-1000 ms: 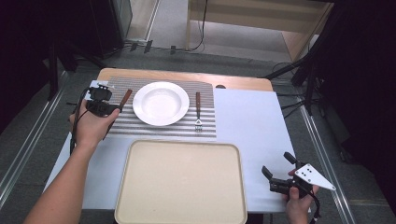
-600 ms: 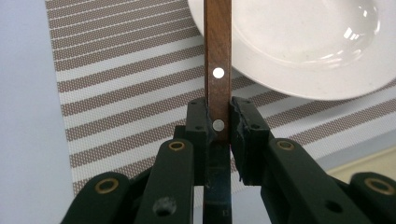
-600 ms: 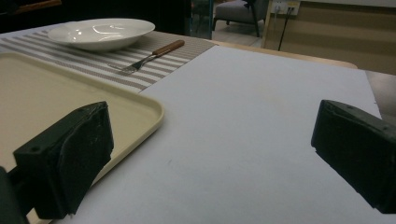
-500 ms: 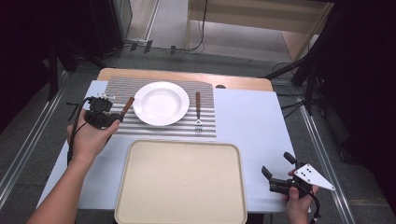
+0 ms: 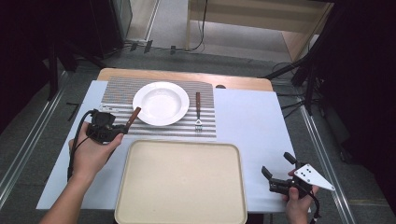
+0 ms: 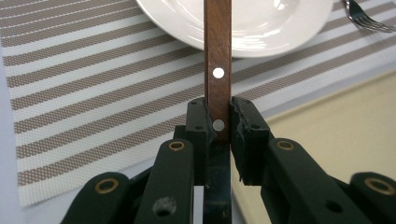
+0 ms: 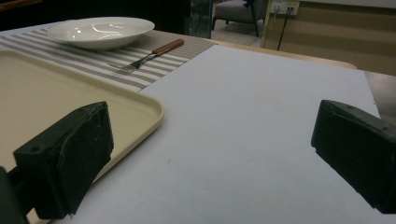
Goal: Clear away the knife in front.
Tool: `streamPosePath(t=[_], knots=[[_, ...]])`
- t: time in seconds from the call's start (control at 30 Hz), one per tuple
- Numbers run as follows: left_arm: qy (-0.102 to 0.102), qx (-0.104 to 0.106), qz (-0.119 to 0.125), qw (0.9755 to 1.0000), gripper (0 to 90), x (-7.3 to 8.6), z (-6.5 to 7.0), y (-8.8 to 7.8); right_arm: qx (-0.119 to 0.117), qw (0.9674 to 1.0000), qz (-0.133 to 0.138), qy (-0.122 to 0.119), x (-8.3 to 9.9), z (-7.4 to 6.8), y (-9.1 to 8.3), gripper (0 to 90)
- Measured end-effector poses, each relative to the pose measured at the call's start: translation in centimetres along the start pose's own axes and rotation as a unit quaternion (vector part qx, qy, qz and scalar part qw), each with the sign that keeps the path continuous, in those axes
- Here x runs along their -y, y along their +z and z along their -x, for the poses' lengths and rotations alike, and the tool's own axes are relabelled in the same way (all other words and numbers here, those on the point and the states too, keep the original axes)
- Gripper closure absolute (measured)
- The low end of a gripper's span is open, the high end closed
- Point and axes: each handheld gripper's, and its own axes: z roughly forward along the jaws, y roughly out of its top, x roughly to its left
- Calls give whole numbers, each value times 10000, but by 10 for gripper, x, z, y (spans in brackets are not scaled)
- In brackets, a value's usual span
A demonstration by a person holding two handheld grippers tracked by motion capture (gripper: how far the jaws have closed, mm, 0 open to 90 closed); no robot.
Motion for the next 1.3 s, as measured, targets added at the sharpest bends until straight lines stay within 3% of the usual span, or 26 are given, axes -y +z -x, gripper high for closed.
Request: streamPosePath(t=[0.07,0.3,0.5,0.9,1.3], knots=[[80,-50,1,10000,775,4,6,-2,15,10000,8,2,0,0,0,0],[76,114,27,9999,775,21,21,-7,21,10000,12,3,0,0,0,0],[228,199,-72,9995,774,40,40,-6,26,10000,10,5,0,-1,-1,0],[271,477,-162,9984,774,59,61,-7,34,10000,-4,-1,0,-1,0,0],[262,848,-258,9957,773,76,76,-1,36,10000,-10,-10,0,-1,0,0]])
